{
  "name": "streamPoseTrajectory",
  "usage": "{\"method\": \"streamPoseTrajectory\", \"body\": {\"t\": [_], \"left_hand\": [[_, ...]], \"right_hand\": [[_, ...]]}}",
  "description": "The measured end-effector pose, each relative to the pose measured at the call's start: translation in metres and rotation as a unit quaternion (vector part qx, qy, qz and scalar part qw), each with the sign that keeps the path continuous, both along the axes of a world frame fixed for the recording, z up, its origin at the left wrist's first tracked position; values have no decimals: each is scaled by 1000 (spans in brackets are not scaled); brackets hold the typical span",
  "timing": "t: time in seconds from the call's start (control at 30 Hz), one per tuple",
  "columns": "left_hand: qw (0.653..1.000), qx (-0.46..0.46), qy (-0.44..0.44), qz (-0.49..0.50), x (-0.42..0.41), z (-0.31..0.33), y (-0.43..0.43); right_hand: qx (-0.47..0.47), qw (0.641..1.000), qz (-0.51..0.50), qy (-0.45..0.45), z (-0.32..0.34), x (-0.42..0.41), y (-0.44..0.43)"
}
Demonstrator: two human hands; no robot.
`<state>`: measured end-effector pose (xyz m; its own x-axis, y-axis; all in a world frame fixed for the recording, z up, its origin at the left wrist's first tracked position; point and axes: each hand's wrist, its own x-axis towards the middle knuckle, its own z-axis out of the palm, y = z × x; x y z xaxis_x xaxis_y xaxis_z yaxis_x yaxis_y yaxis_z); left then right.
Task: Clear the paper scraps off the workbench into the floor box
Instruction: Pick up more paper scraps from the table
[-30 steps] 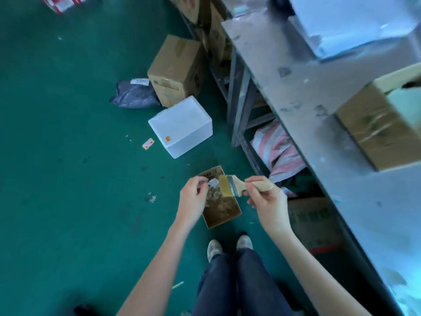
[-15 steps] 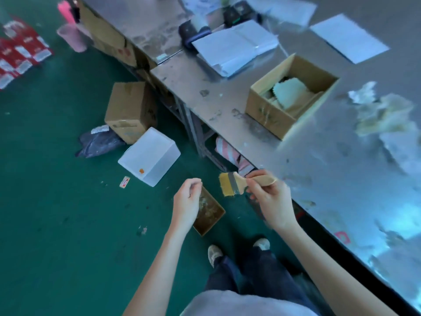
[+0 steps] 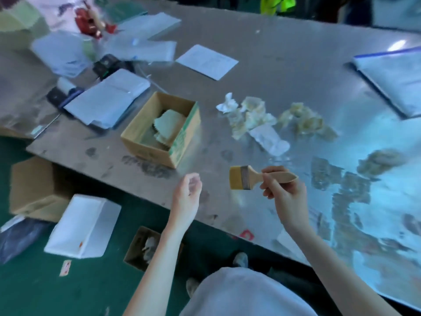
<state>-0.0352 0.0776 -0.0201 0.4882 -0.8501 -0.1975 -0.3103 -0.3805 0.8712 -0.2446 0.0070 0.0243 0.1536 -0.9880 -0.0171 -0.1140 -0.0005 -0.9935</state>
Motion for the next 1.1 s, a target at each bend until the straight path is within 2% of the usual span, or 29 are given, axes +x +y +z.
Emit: {"method": "streamPoseTrajectory", "body": {"t": [0.23, 0.43, 0.77, 0.9, 1.0, 1.1], "left_hand": [[993, -16, -68, -91, -41, -4, -61], [981, -26, -93, -171, -76, -15, -96], [963, -27, -66, -260, -110, -18, -137], [961, -28, -61, -268, -113, -22, -141], [960, -35, -61, -272, -115, -23, -142], [957, -37, -66, -281, -114, -25, -142]], "right_hand": [[8, 991, -128, -35, -1, -69, -20], [2, 974, -221, -38, -5, -110, -24], [-53, 930, -360, 42, -6, -179, -66], [-83, 914, -373, 140, -17, -214, -111], [-108, 890, -322, 305, -25, -233, -143], [-96, 856, -246, 445, -31, -244, -164]]}}
